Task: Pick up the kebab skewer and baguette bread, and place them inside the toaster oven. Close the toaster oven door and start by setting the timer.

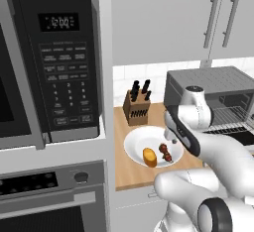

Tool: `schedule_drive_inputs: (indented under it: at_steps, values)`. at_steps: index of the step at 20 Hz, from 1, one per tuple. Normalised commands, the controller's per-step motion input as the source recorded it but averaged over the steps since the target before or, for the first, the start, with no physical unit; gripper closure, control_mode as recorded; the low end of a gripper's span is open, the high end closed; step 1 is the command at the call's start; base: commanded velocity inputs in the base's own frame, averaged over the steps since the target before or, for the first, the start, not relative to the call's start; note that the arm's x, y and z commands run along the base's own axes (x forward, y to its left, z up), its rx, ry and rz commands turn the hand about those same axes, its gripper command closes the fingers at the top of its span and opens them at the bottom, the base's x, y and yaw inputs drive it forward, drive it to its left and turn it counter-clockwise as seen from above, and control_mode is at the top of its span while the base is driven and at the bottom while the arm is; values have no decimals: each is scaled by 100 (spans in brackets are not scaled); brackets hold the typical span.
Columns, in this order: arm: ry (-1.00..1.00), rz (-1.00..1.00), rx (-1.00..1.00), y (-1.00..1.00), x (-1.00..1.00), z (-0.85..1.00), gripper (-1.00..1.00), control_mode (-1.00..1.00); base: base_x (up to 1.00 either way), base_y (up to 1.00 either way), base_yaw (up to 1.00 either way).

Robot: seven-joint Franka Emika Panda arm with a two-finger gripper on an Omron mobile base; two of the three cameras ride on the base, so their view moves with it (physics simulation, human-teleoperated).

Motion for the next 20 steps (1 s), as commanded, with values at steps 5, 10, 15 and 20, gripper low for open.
schedule_drive_inputs:
  at_steps: [5,10,15,20]
  values:
    - [1,0,1,24,35,-23,-100,-100,0,0,0]
    - [2,0,4,17,8,-23,-100,-100,0,0,0]
    - [0,0,2,30,0,-22,-100,-100,0,0,0]
    - [0,0,0,13,0,-19,-100,-100,0,0,0]
